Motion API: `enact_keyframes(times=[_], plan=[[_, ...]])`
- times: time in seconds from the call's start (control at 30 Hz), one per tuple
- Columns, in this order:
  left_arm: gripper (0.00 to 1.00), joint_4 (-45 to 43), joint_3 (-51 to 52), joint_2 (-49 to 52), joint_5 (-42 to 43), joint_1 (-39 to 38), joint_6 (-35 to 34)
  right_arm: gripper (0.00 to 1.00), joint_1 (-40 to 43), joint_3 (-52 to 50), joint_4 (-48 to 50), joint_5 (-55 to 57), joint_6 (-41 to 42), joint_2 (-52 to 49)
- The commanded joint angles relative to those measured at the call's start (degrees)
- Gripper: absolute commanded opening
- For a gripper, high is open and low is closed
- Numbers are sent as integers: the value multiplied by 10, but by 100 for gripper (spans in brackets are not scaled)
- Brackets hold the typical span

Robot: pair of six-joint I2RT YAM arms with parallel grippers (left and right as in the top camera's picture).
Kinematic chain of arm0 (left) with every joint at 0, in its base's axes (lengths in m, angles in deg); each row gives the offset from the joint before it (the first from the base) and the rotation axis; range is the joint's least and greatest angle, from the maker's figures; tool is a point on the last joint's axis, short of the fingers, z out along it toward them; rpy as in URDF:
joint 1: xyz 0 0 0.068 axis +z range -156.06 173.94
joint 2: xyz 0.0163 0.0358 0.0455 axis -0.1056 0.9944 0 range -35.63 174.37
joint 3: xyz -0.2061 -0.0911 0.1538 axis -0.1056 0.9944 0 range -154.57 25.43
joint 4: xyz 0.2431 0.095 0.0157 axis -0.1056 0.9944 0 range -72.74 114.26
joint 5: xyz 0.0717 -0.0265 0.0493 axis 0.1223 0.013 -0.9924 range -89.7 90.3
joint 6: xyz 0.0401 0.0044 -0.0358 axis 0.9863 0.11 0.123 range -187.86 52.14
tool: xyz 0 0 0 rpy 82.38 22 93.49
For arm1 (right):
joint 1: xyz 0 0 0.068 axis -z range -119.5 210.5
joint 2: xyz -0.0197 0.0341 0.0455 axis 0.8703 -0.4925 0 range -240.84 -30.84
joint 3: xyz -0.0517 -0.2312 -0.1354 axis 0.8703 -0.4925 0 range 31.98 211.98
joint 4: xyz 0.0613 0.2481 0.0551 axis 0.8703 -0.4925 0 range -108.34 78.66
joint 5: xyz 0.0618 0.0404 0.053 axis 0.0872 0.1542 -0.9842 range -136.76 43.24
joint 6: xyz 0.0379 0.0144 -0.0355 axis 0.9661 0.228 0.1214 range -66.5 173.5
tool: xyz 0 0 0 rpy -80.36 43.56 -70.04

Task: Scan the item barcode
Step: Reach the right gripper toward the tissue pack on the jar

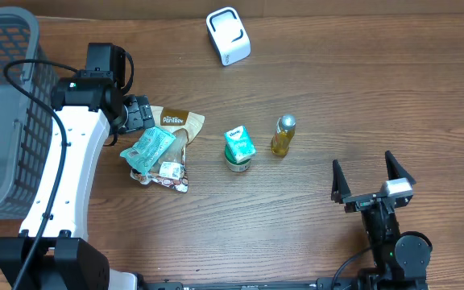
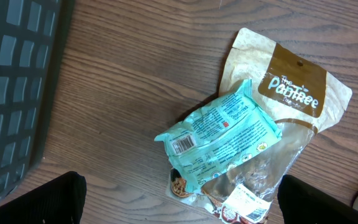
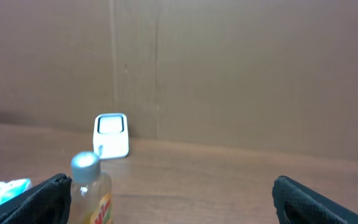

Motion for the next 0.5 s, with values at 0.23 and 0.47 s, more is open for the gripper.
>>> enact_keyframes(times=[0.23,0.47], plan=[[100,0,-5,7,-2,-1,-8,100,1,286,-156,-4,1,-111],[100,0,-5,7,-2,-1,-8,100,1,676,-464,-69,1,-402]])
